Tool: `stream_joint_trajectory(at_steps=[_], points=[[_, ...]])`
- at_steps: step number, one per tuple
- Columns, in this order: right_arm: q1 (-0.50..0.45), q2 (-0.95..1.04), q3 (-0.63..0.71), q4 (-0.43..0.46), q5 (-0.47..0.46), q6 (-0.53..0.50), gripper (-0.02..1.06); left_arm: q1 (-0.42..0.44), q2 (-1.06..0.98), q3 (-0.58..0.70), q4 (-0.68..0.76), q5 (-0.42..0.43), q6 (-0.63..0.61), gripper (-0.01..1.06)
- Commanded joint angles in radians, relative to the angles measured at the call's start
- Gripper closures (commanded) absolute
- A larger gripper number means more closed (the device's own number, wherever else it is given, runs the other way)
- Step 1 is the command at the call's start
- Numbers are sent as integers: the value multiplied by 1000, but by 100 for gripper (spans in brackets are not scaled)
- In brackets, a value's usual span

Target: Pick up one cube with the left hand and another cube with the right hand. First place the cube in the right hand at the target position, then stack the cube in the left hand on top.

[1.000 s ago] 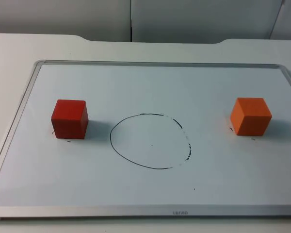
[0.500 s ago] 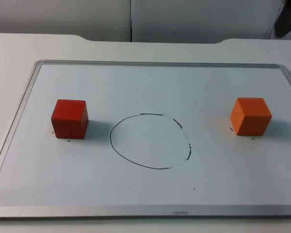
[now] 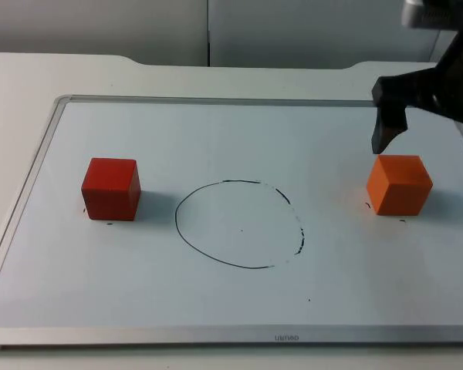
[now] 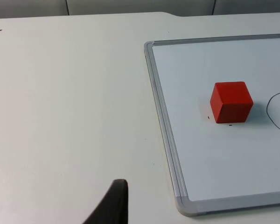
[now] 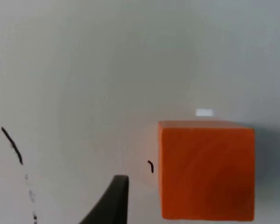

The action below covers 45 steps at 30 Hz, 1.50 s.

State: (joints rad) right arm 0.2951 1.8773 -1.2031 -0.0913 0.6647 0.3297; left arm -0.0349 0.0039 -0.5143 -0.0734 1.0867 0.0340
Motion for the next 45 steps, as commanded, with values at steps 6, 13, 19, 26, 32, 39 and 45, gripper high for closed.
stream_joint_trajectory(at_steps=[6,13,19,26,32,39,45], points=[[4,70,-4,40,-90,11,0,3,-4,1,-9,-11,3,0],[4,135,-4,46,-106,11,1,3,-4,1,-9,-11,3,0],[4,143,-5,42,-130,38,16,3,-4,1,-9,-11,3,0],[4,143,-5,43,-145,61,54,3,-4,1,-9,-11,3,0],[4,143,-5,43,-157,59,91,3,-4,1,-9,-11,3,0],[4,39,-7,43,-93,-21,105,3,-4,1,-9,-11,3,0],[4,-184,-7,37,44,-141,105,3,-4,1,-15,-11,12,0]])
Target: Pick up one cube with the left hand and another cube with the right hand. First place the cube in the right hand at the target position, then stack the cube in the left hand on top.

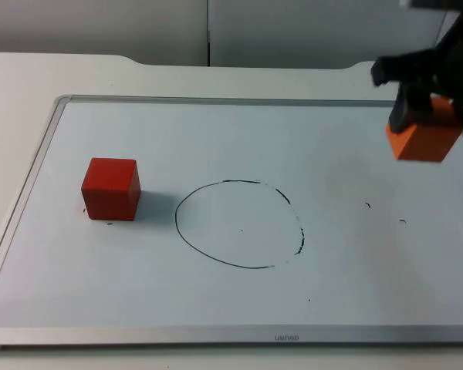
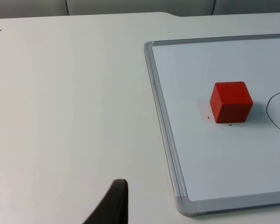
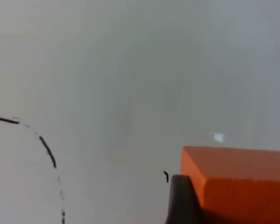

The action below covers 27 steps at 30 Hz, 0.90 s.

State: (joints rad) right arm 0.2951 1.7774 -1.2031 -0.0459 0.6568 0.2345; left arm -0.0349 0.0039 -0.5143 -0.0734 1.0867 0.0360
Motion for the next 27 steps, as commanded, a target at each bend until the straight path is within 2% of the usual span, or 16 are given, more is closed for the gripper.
stream_joint_trajectory(at_steps=[1,5,6,11,17,20,23,27], points=[[4,-84,-7,-9,52,-46,105,3,-4,1,-15,-11,10,0],[4,-344,-7,-84,181,-54,105,3,-4,1,-14,-11,10,0],[4,-344,-7,-84,181,-54,105,3,-4,1,-14,-11,10,0],[4,-615,-2,-138,281,-63,105,3,-4,1,-37,-13,10,0],[4,-840,77,-144,281,-63,105,3,-4,-49,-69,-37,8,1],[4,-1005,167,-144,287,-59,105,3,90,-122,-171,-73,30,1],[4,-1077,207,-142,296,-57,105,3,178,-162,-217,-90,81,1],[4,-1150,234,-142,356,-52,105,3,341,-224,-333,-172,162,1]])
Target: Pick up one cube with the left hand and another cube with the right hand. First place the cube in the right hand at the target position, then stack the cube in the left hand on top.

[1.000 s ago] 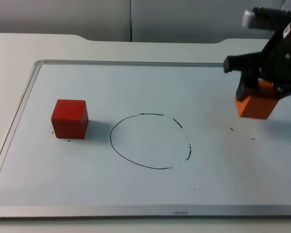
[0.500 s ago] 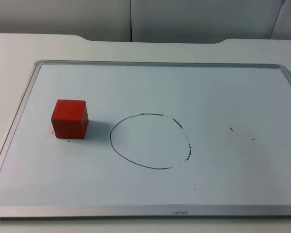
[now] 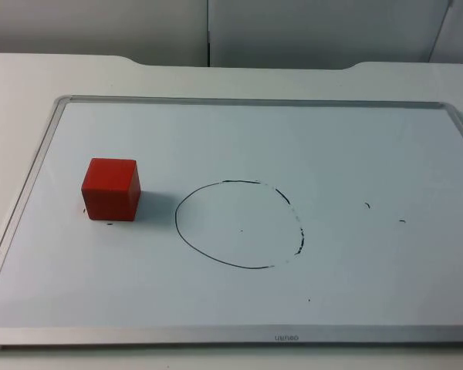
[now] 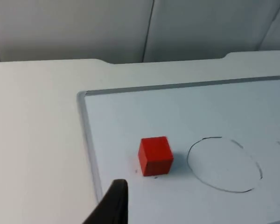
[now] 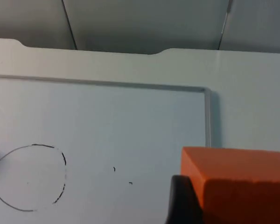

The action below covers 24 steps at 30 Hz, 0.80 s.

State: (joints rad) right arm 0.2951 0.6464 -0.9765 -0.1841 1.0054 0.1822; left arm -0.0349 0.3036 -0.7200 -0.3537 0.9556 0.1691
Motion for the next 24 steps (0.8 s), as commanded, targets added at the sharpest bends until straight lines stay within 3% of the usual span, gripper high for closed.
stream_joint_trajectory(at_steps=[1,7,13,19,24], points=[[4,-27,10,-4,22,-7,105,3,84,-33,-92,-68,67,1],[4,-33,10,-6,36,-25,105,3,342,-110,-313,-112,287,1],[4,-33,10,-6,32,-25,105,3,597,-177,-420,-113,413,1],[4,-33,10,-6,14,-25,105,1,761,-210,-432,-115,435,1],[4,-33,10,-6,5,-25,105,-70,906,-243,-415,-180,453,1]])
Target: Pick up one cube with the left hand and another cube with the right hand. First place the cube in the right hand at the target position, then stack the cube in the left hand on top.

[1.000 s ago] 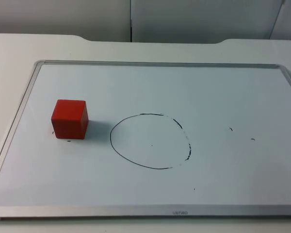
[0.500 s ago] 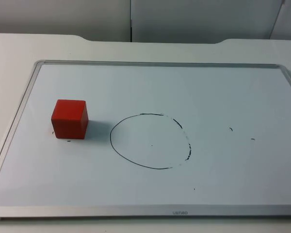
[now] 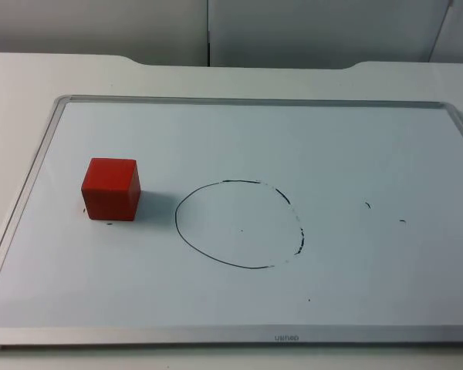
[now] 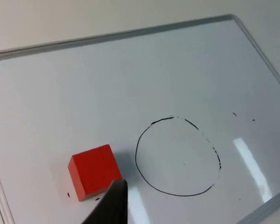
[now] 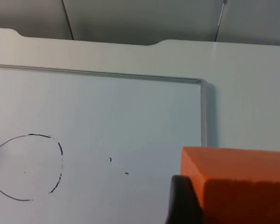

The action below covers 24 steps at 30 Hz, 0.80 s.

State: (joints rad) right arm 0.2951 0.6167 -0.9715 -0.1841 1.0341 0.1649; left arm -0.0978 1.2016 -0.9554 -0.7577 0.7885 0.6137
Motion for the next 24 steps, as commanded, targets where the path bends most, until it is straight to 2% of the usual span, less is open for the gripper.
stream_joint_trajectory(at_steps=[1,4,5,8,14,17,24], points=[[4,-3,5,-3,-23,-8,105,-40,44,-15,9,-50,8,1],[4,-3,5,-3,-23,-8,105,-124,166,-38,62,-144,-26,1],[4,-3,5,-3,-23,-8,105,-124,166,-38,62,-144,-26,1],[4,-3,5,-3,-23,-8,105,-164,271,-61,177,-184,-148,1],[4,-3,5,-2,-27,-8,105,-207,442,-118,347,-188,-307,1],[4,-3,5,-2,-30,-8,105,-212,497,-140,384,-193,-376,1],[4,-3,5,-2,-50,-8,105,-212,645,-202,389,-200,-451,1]])
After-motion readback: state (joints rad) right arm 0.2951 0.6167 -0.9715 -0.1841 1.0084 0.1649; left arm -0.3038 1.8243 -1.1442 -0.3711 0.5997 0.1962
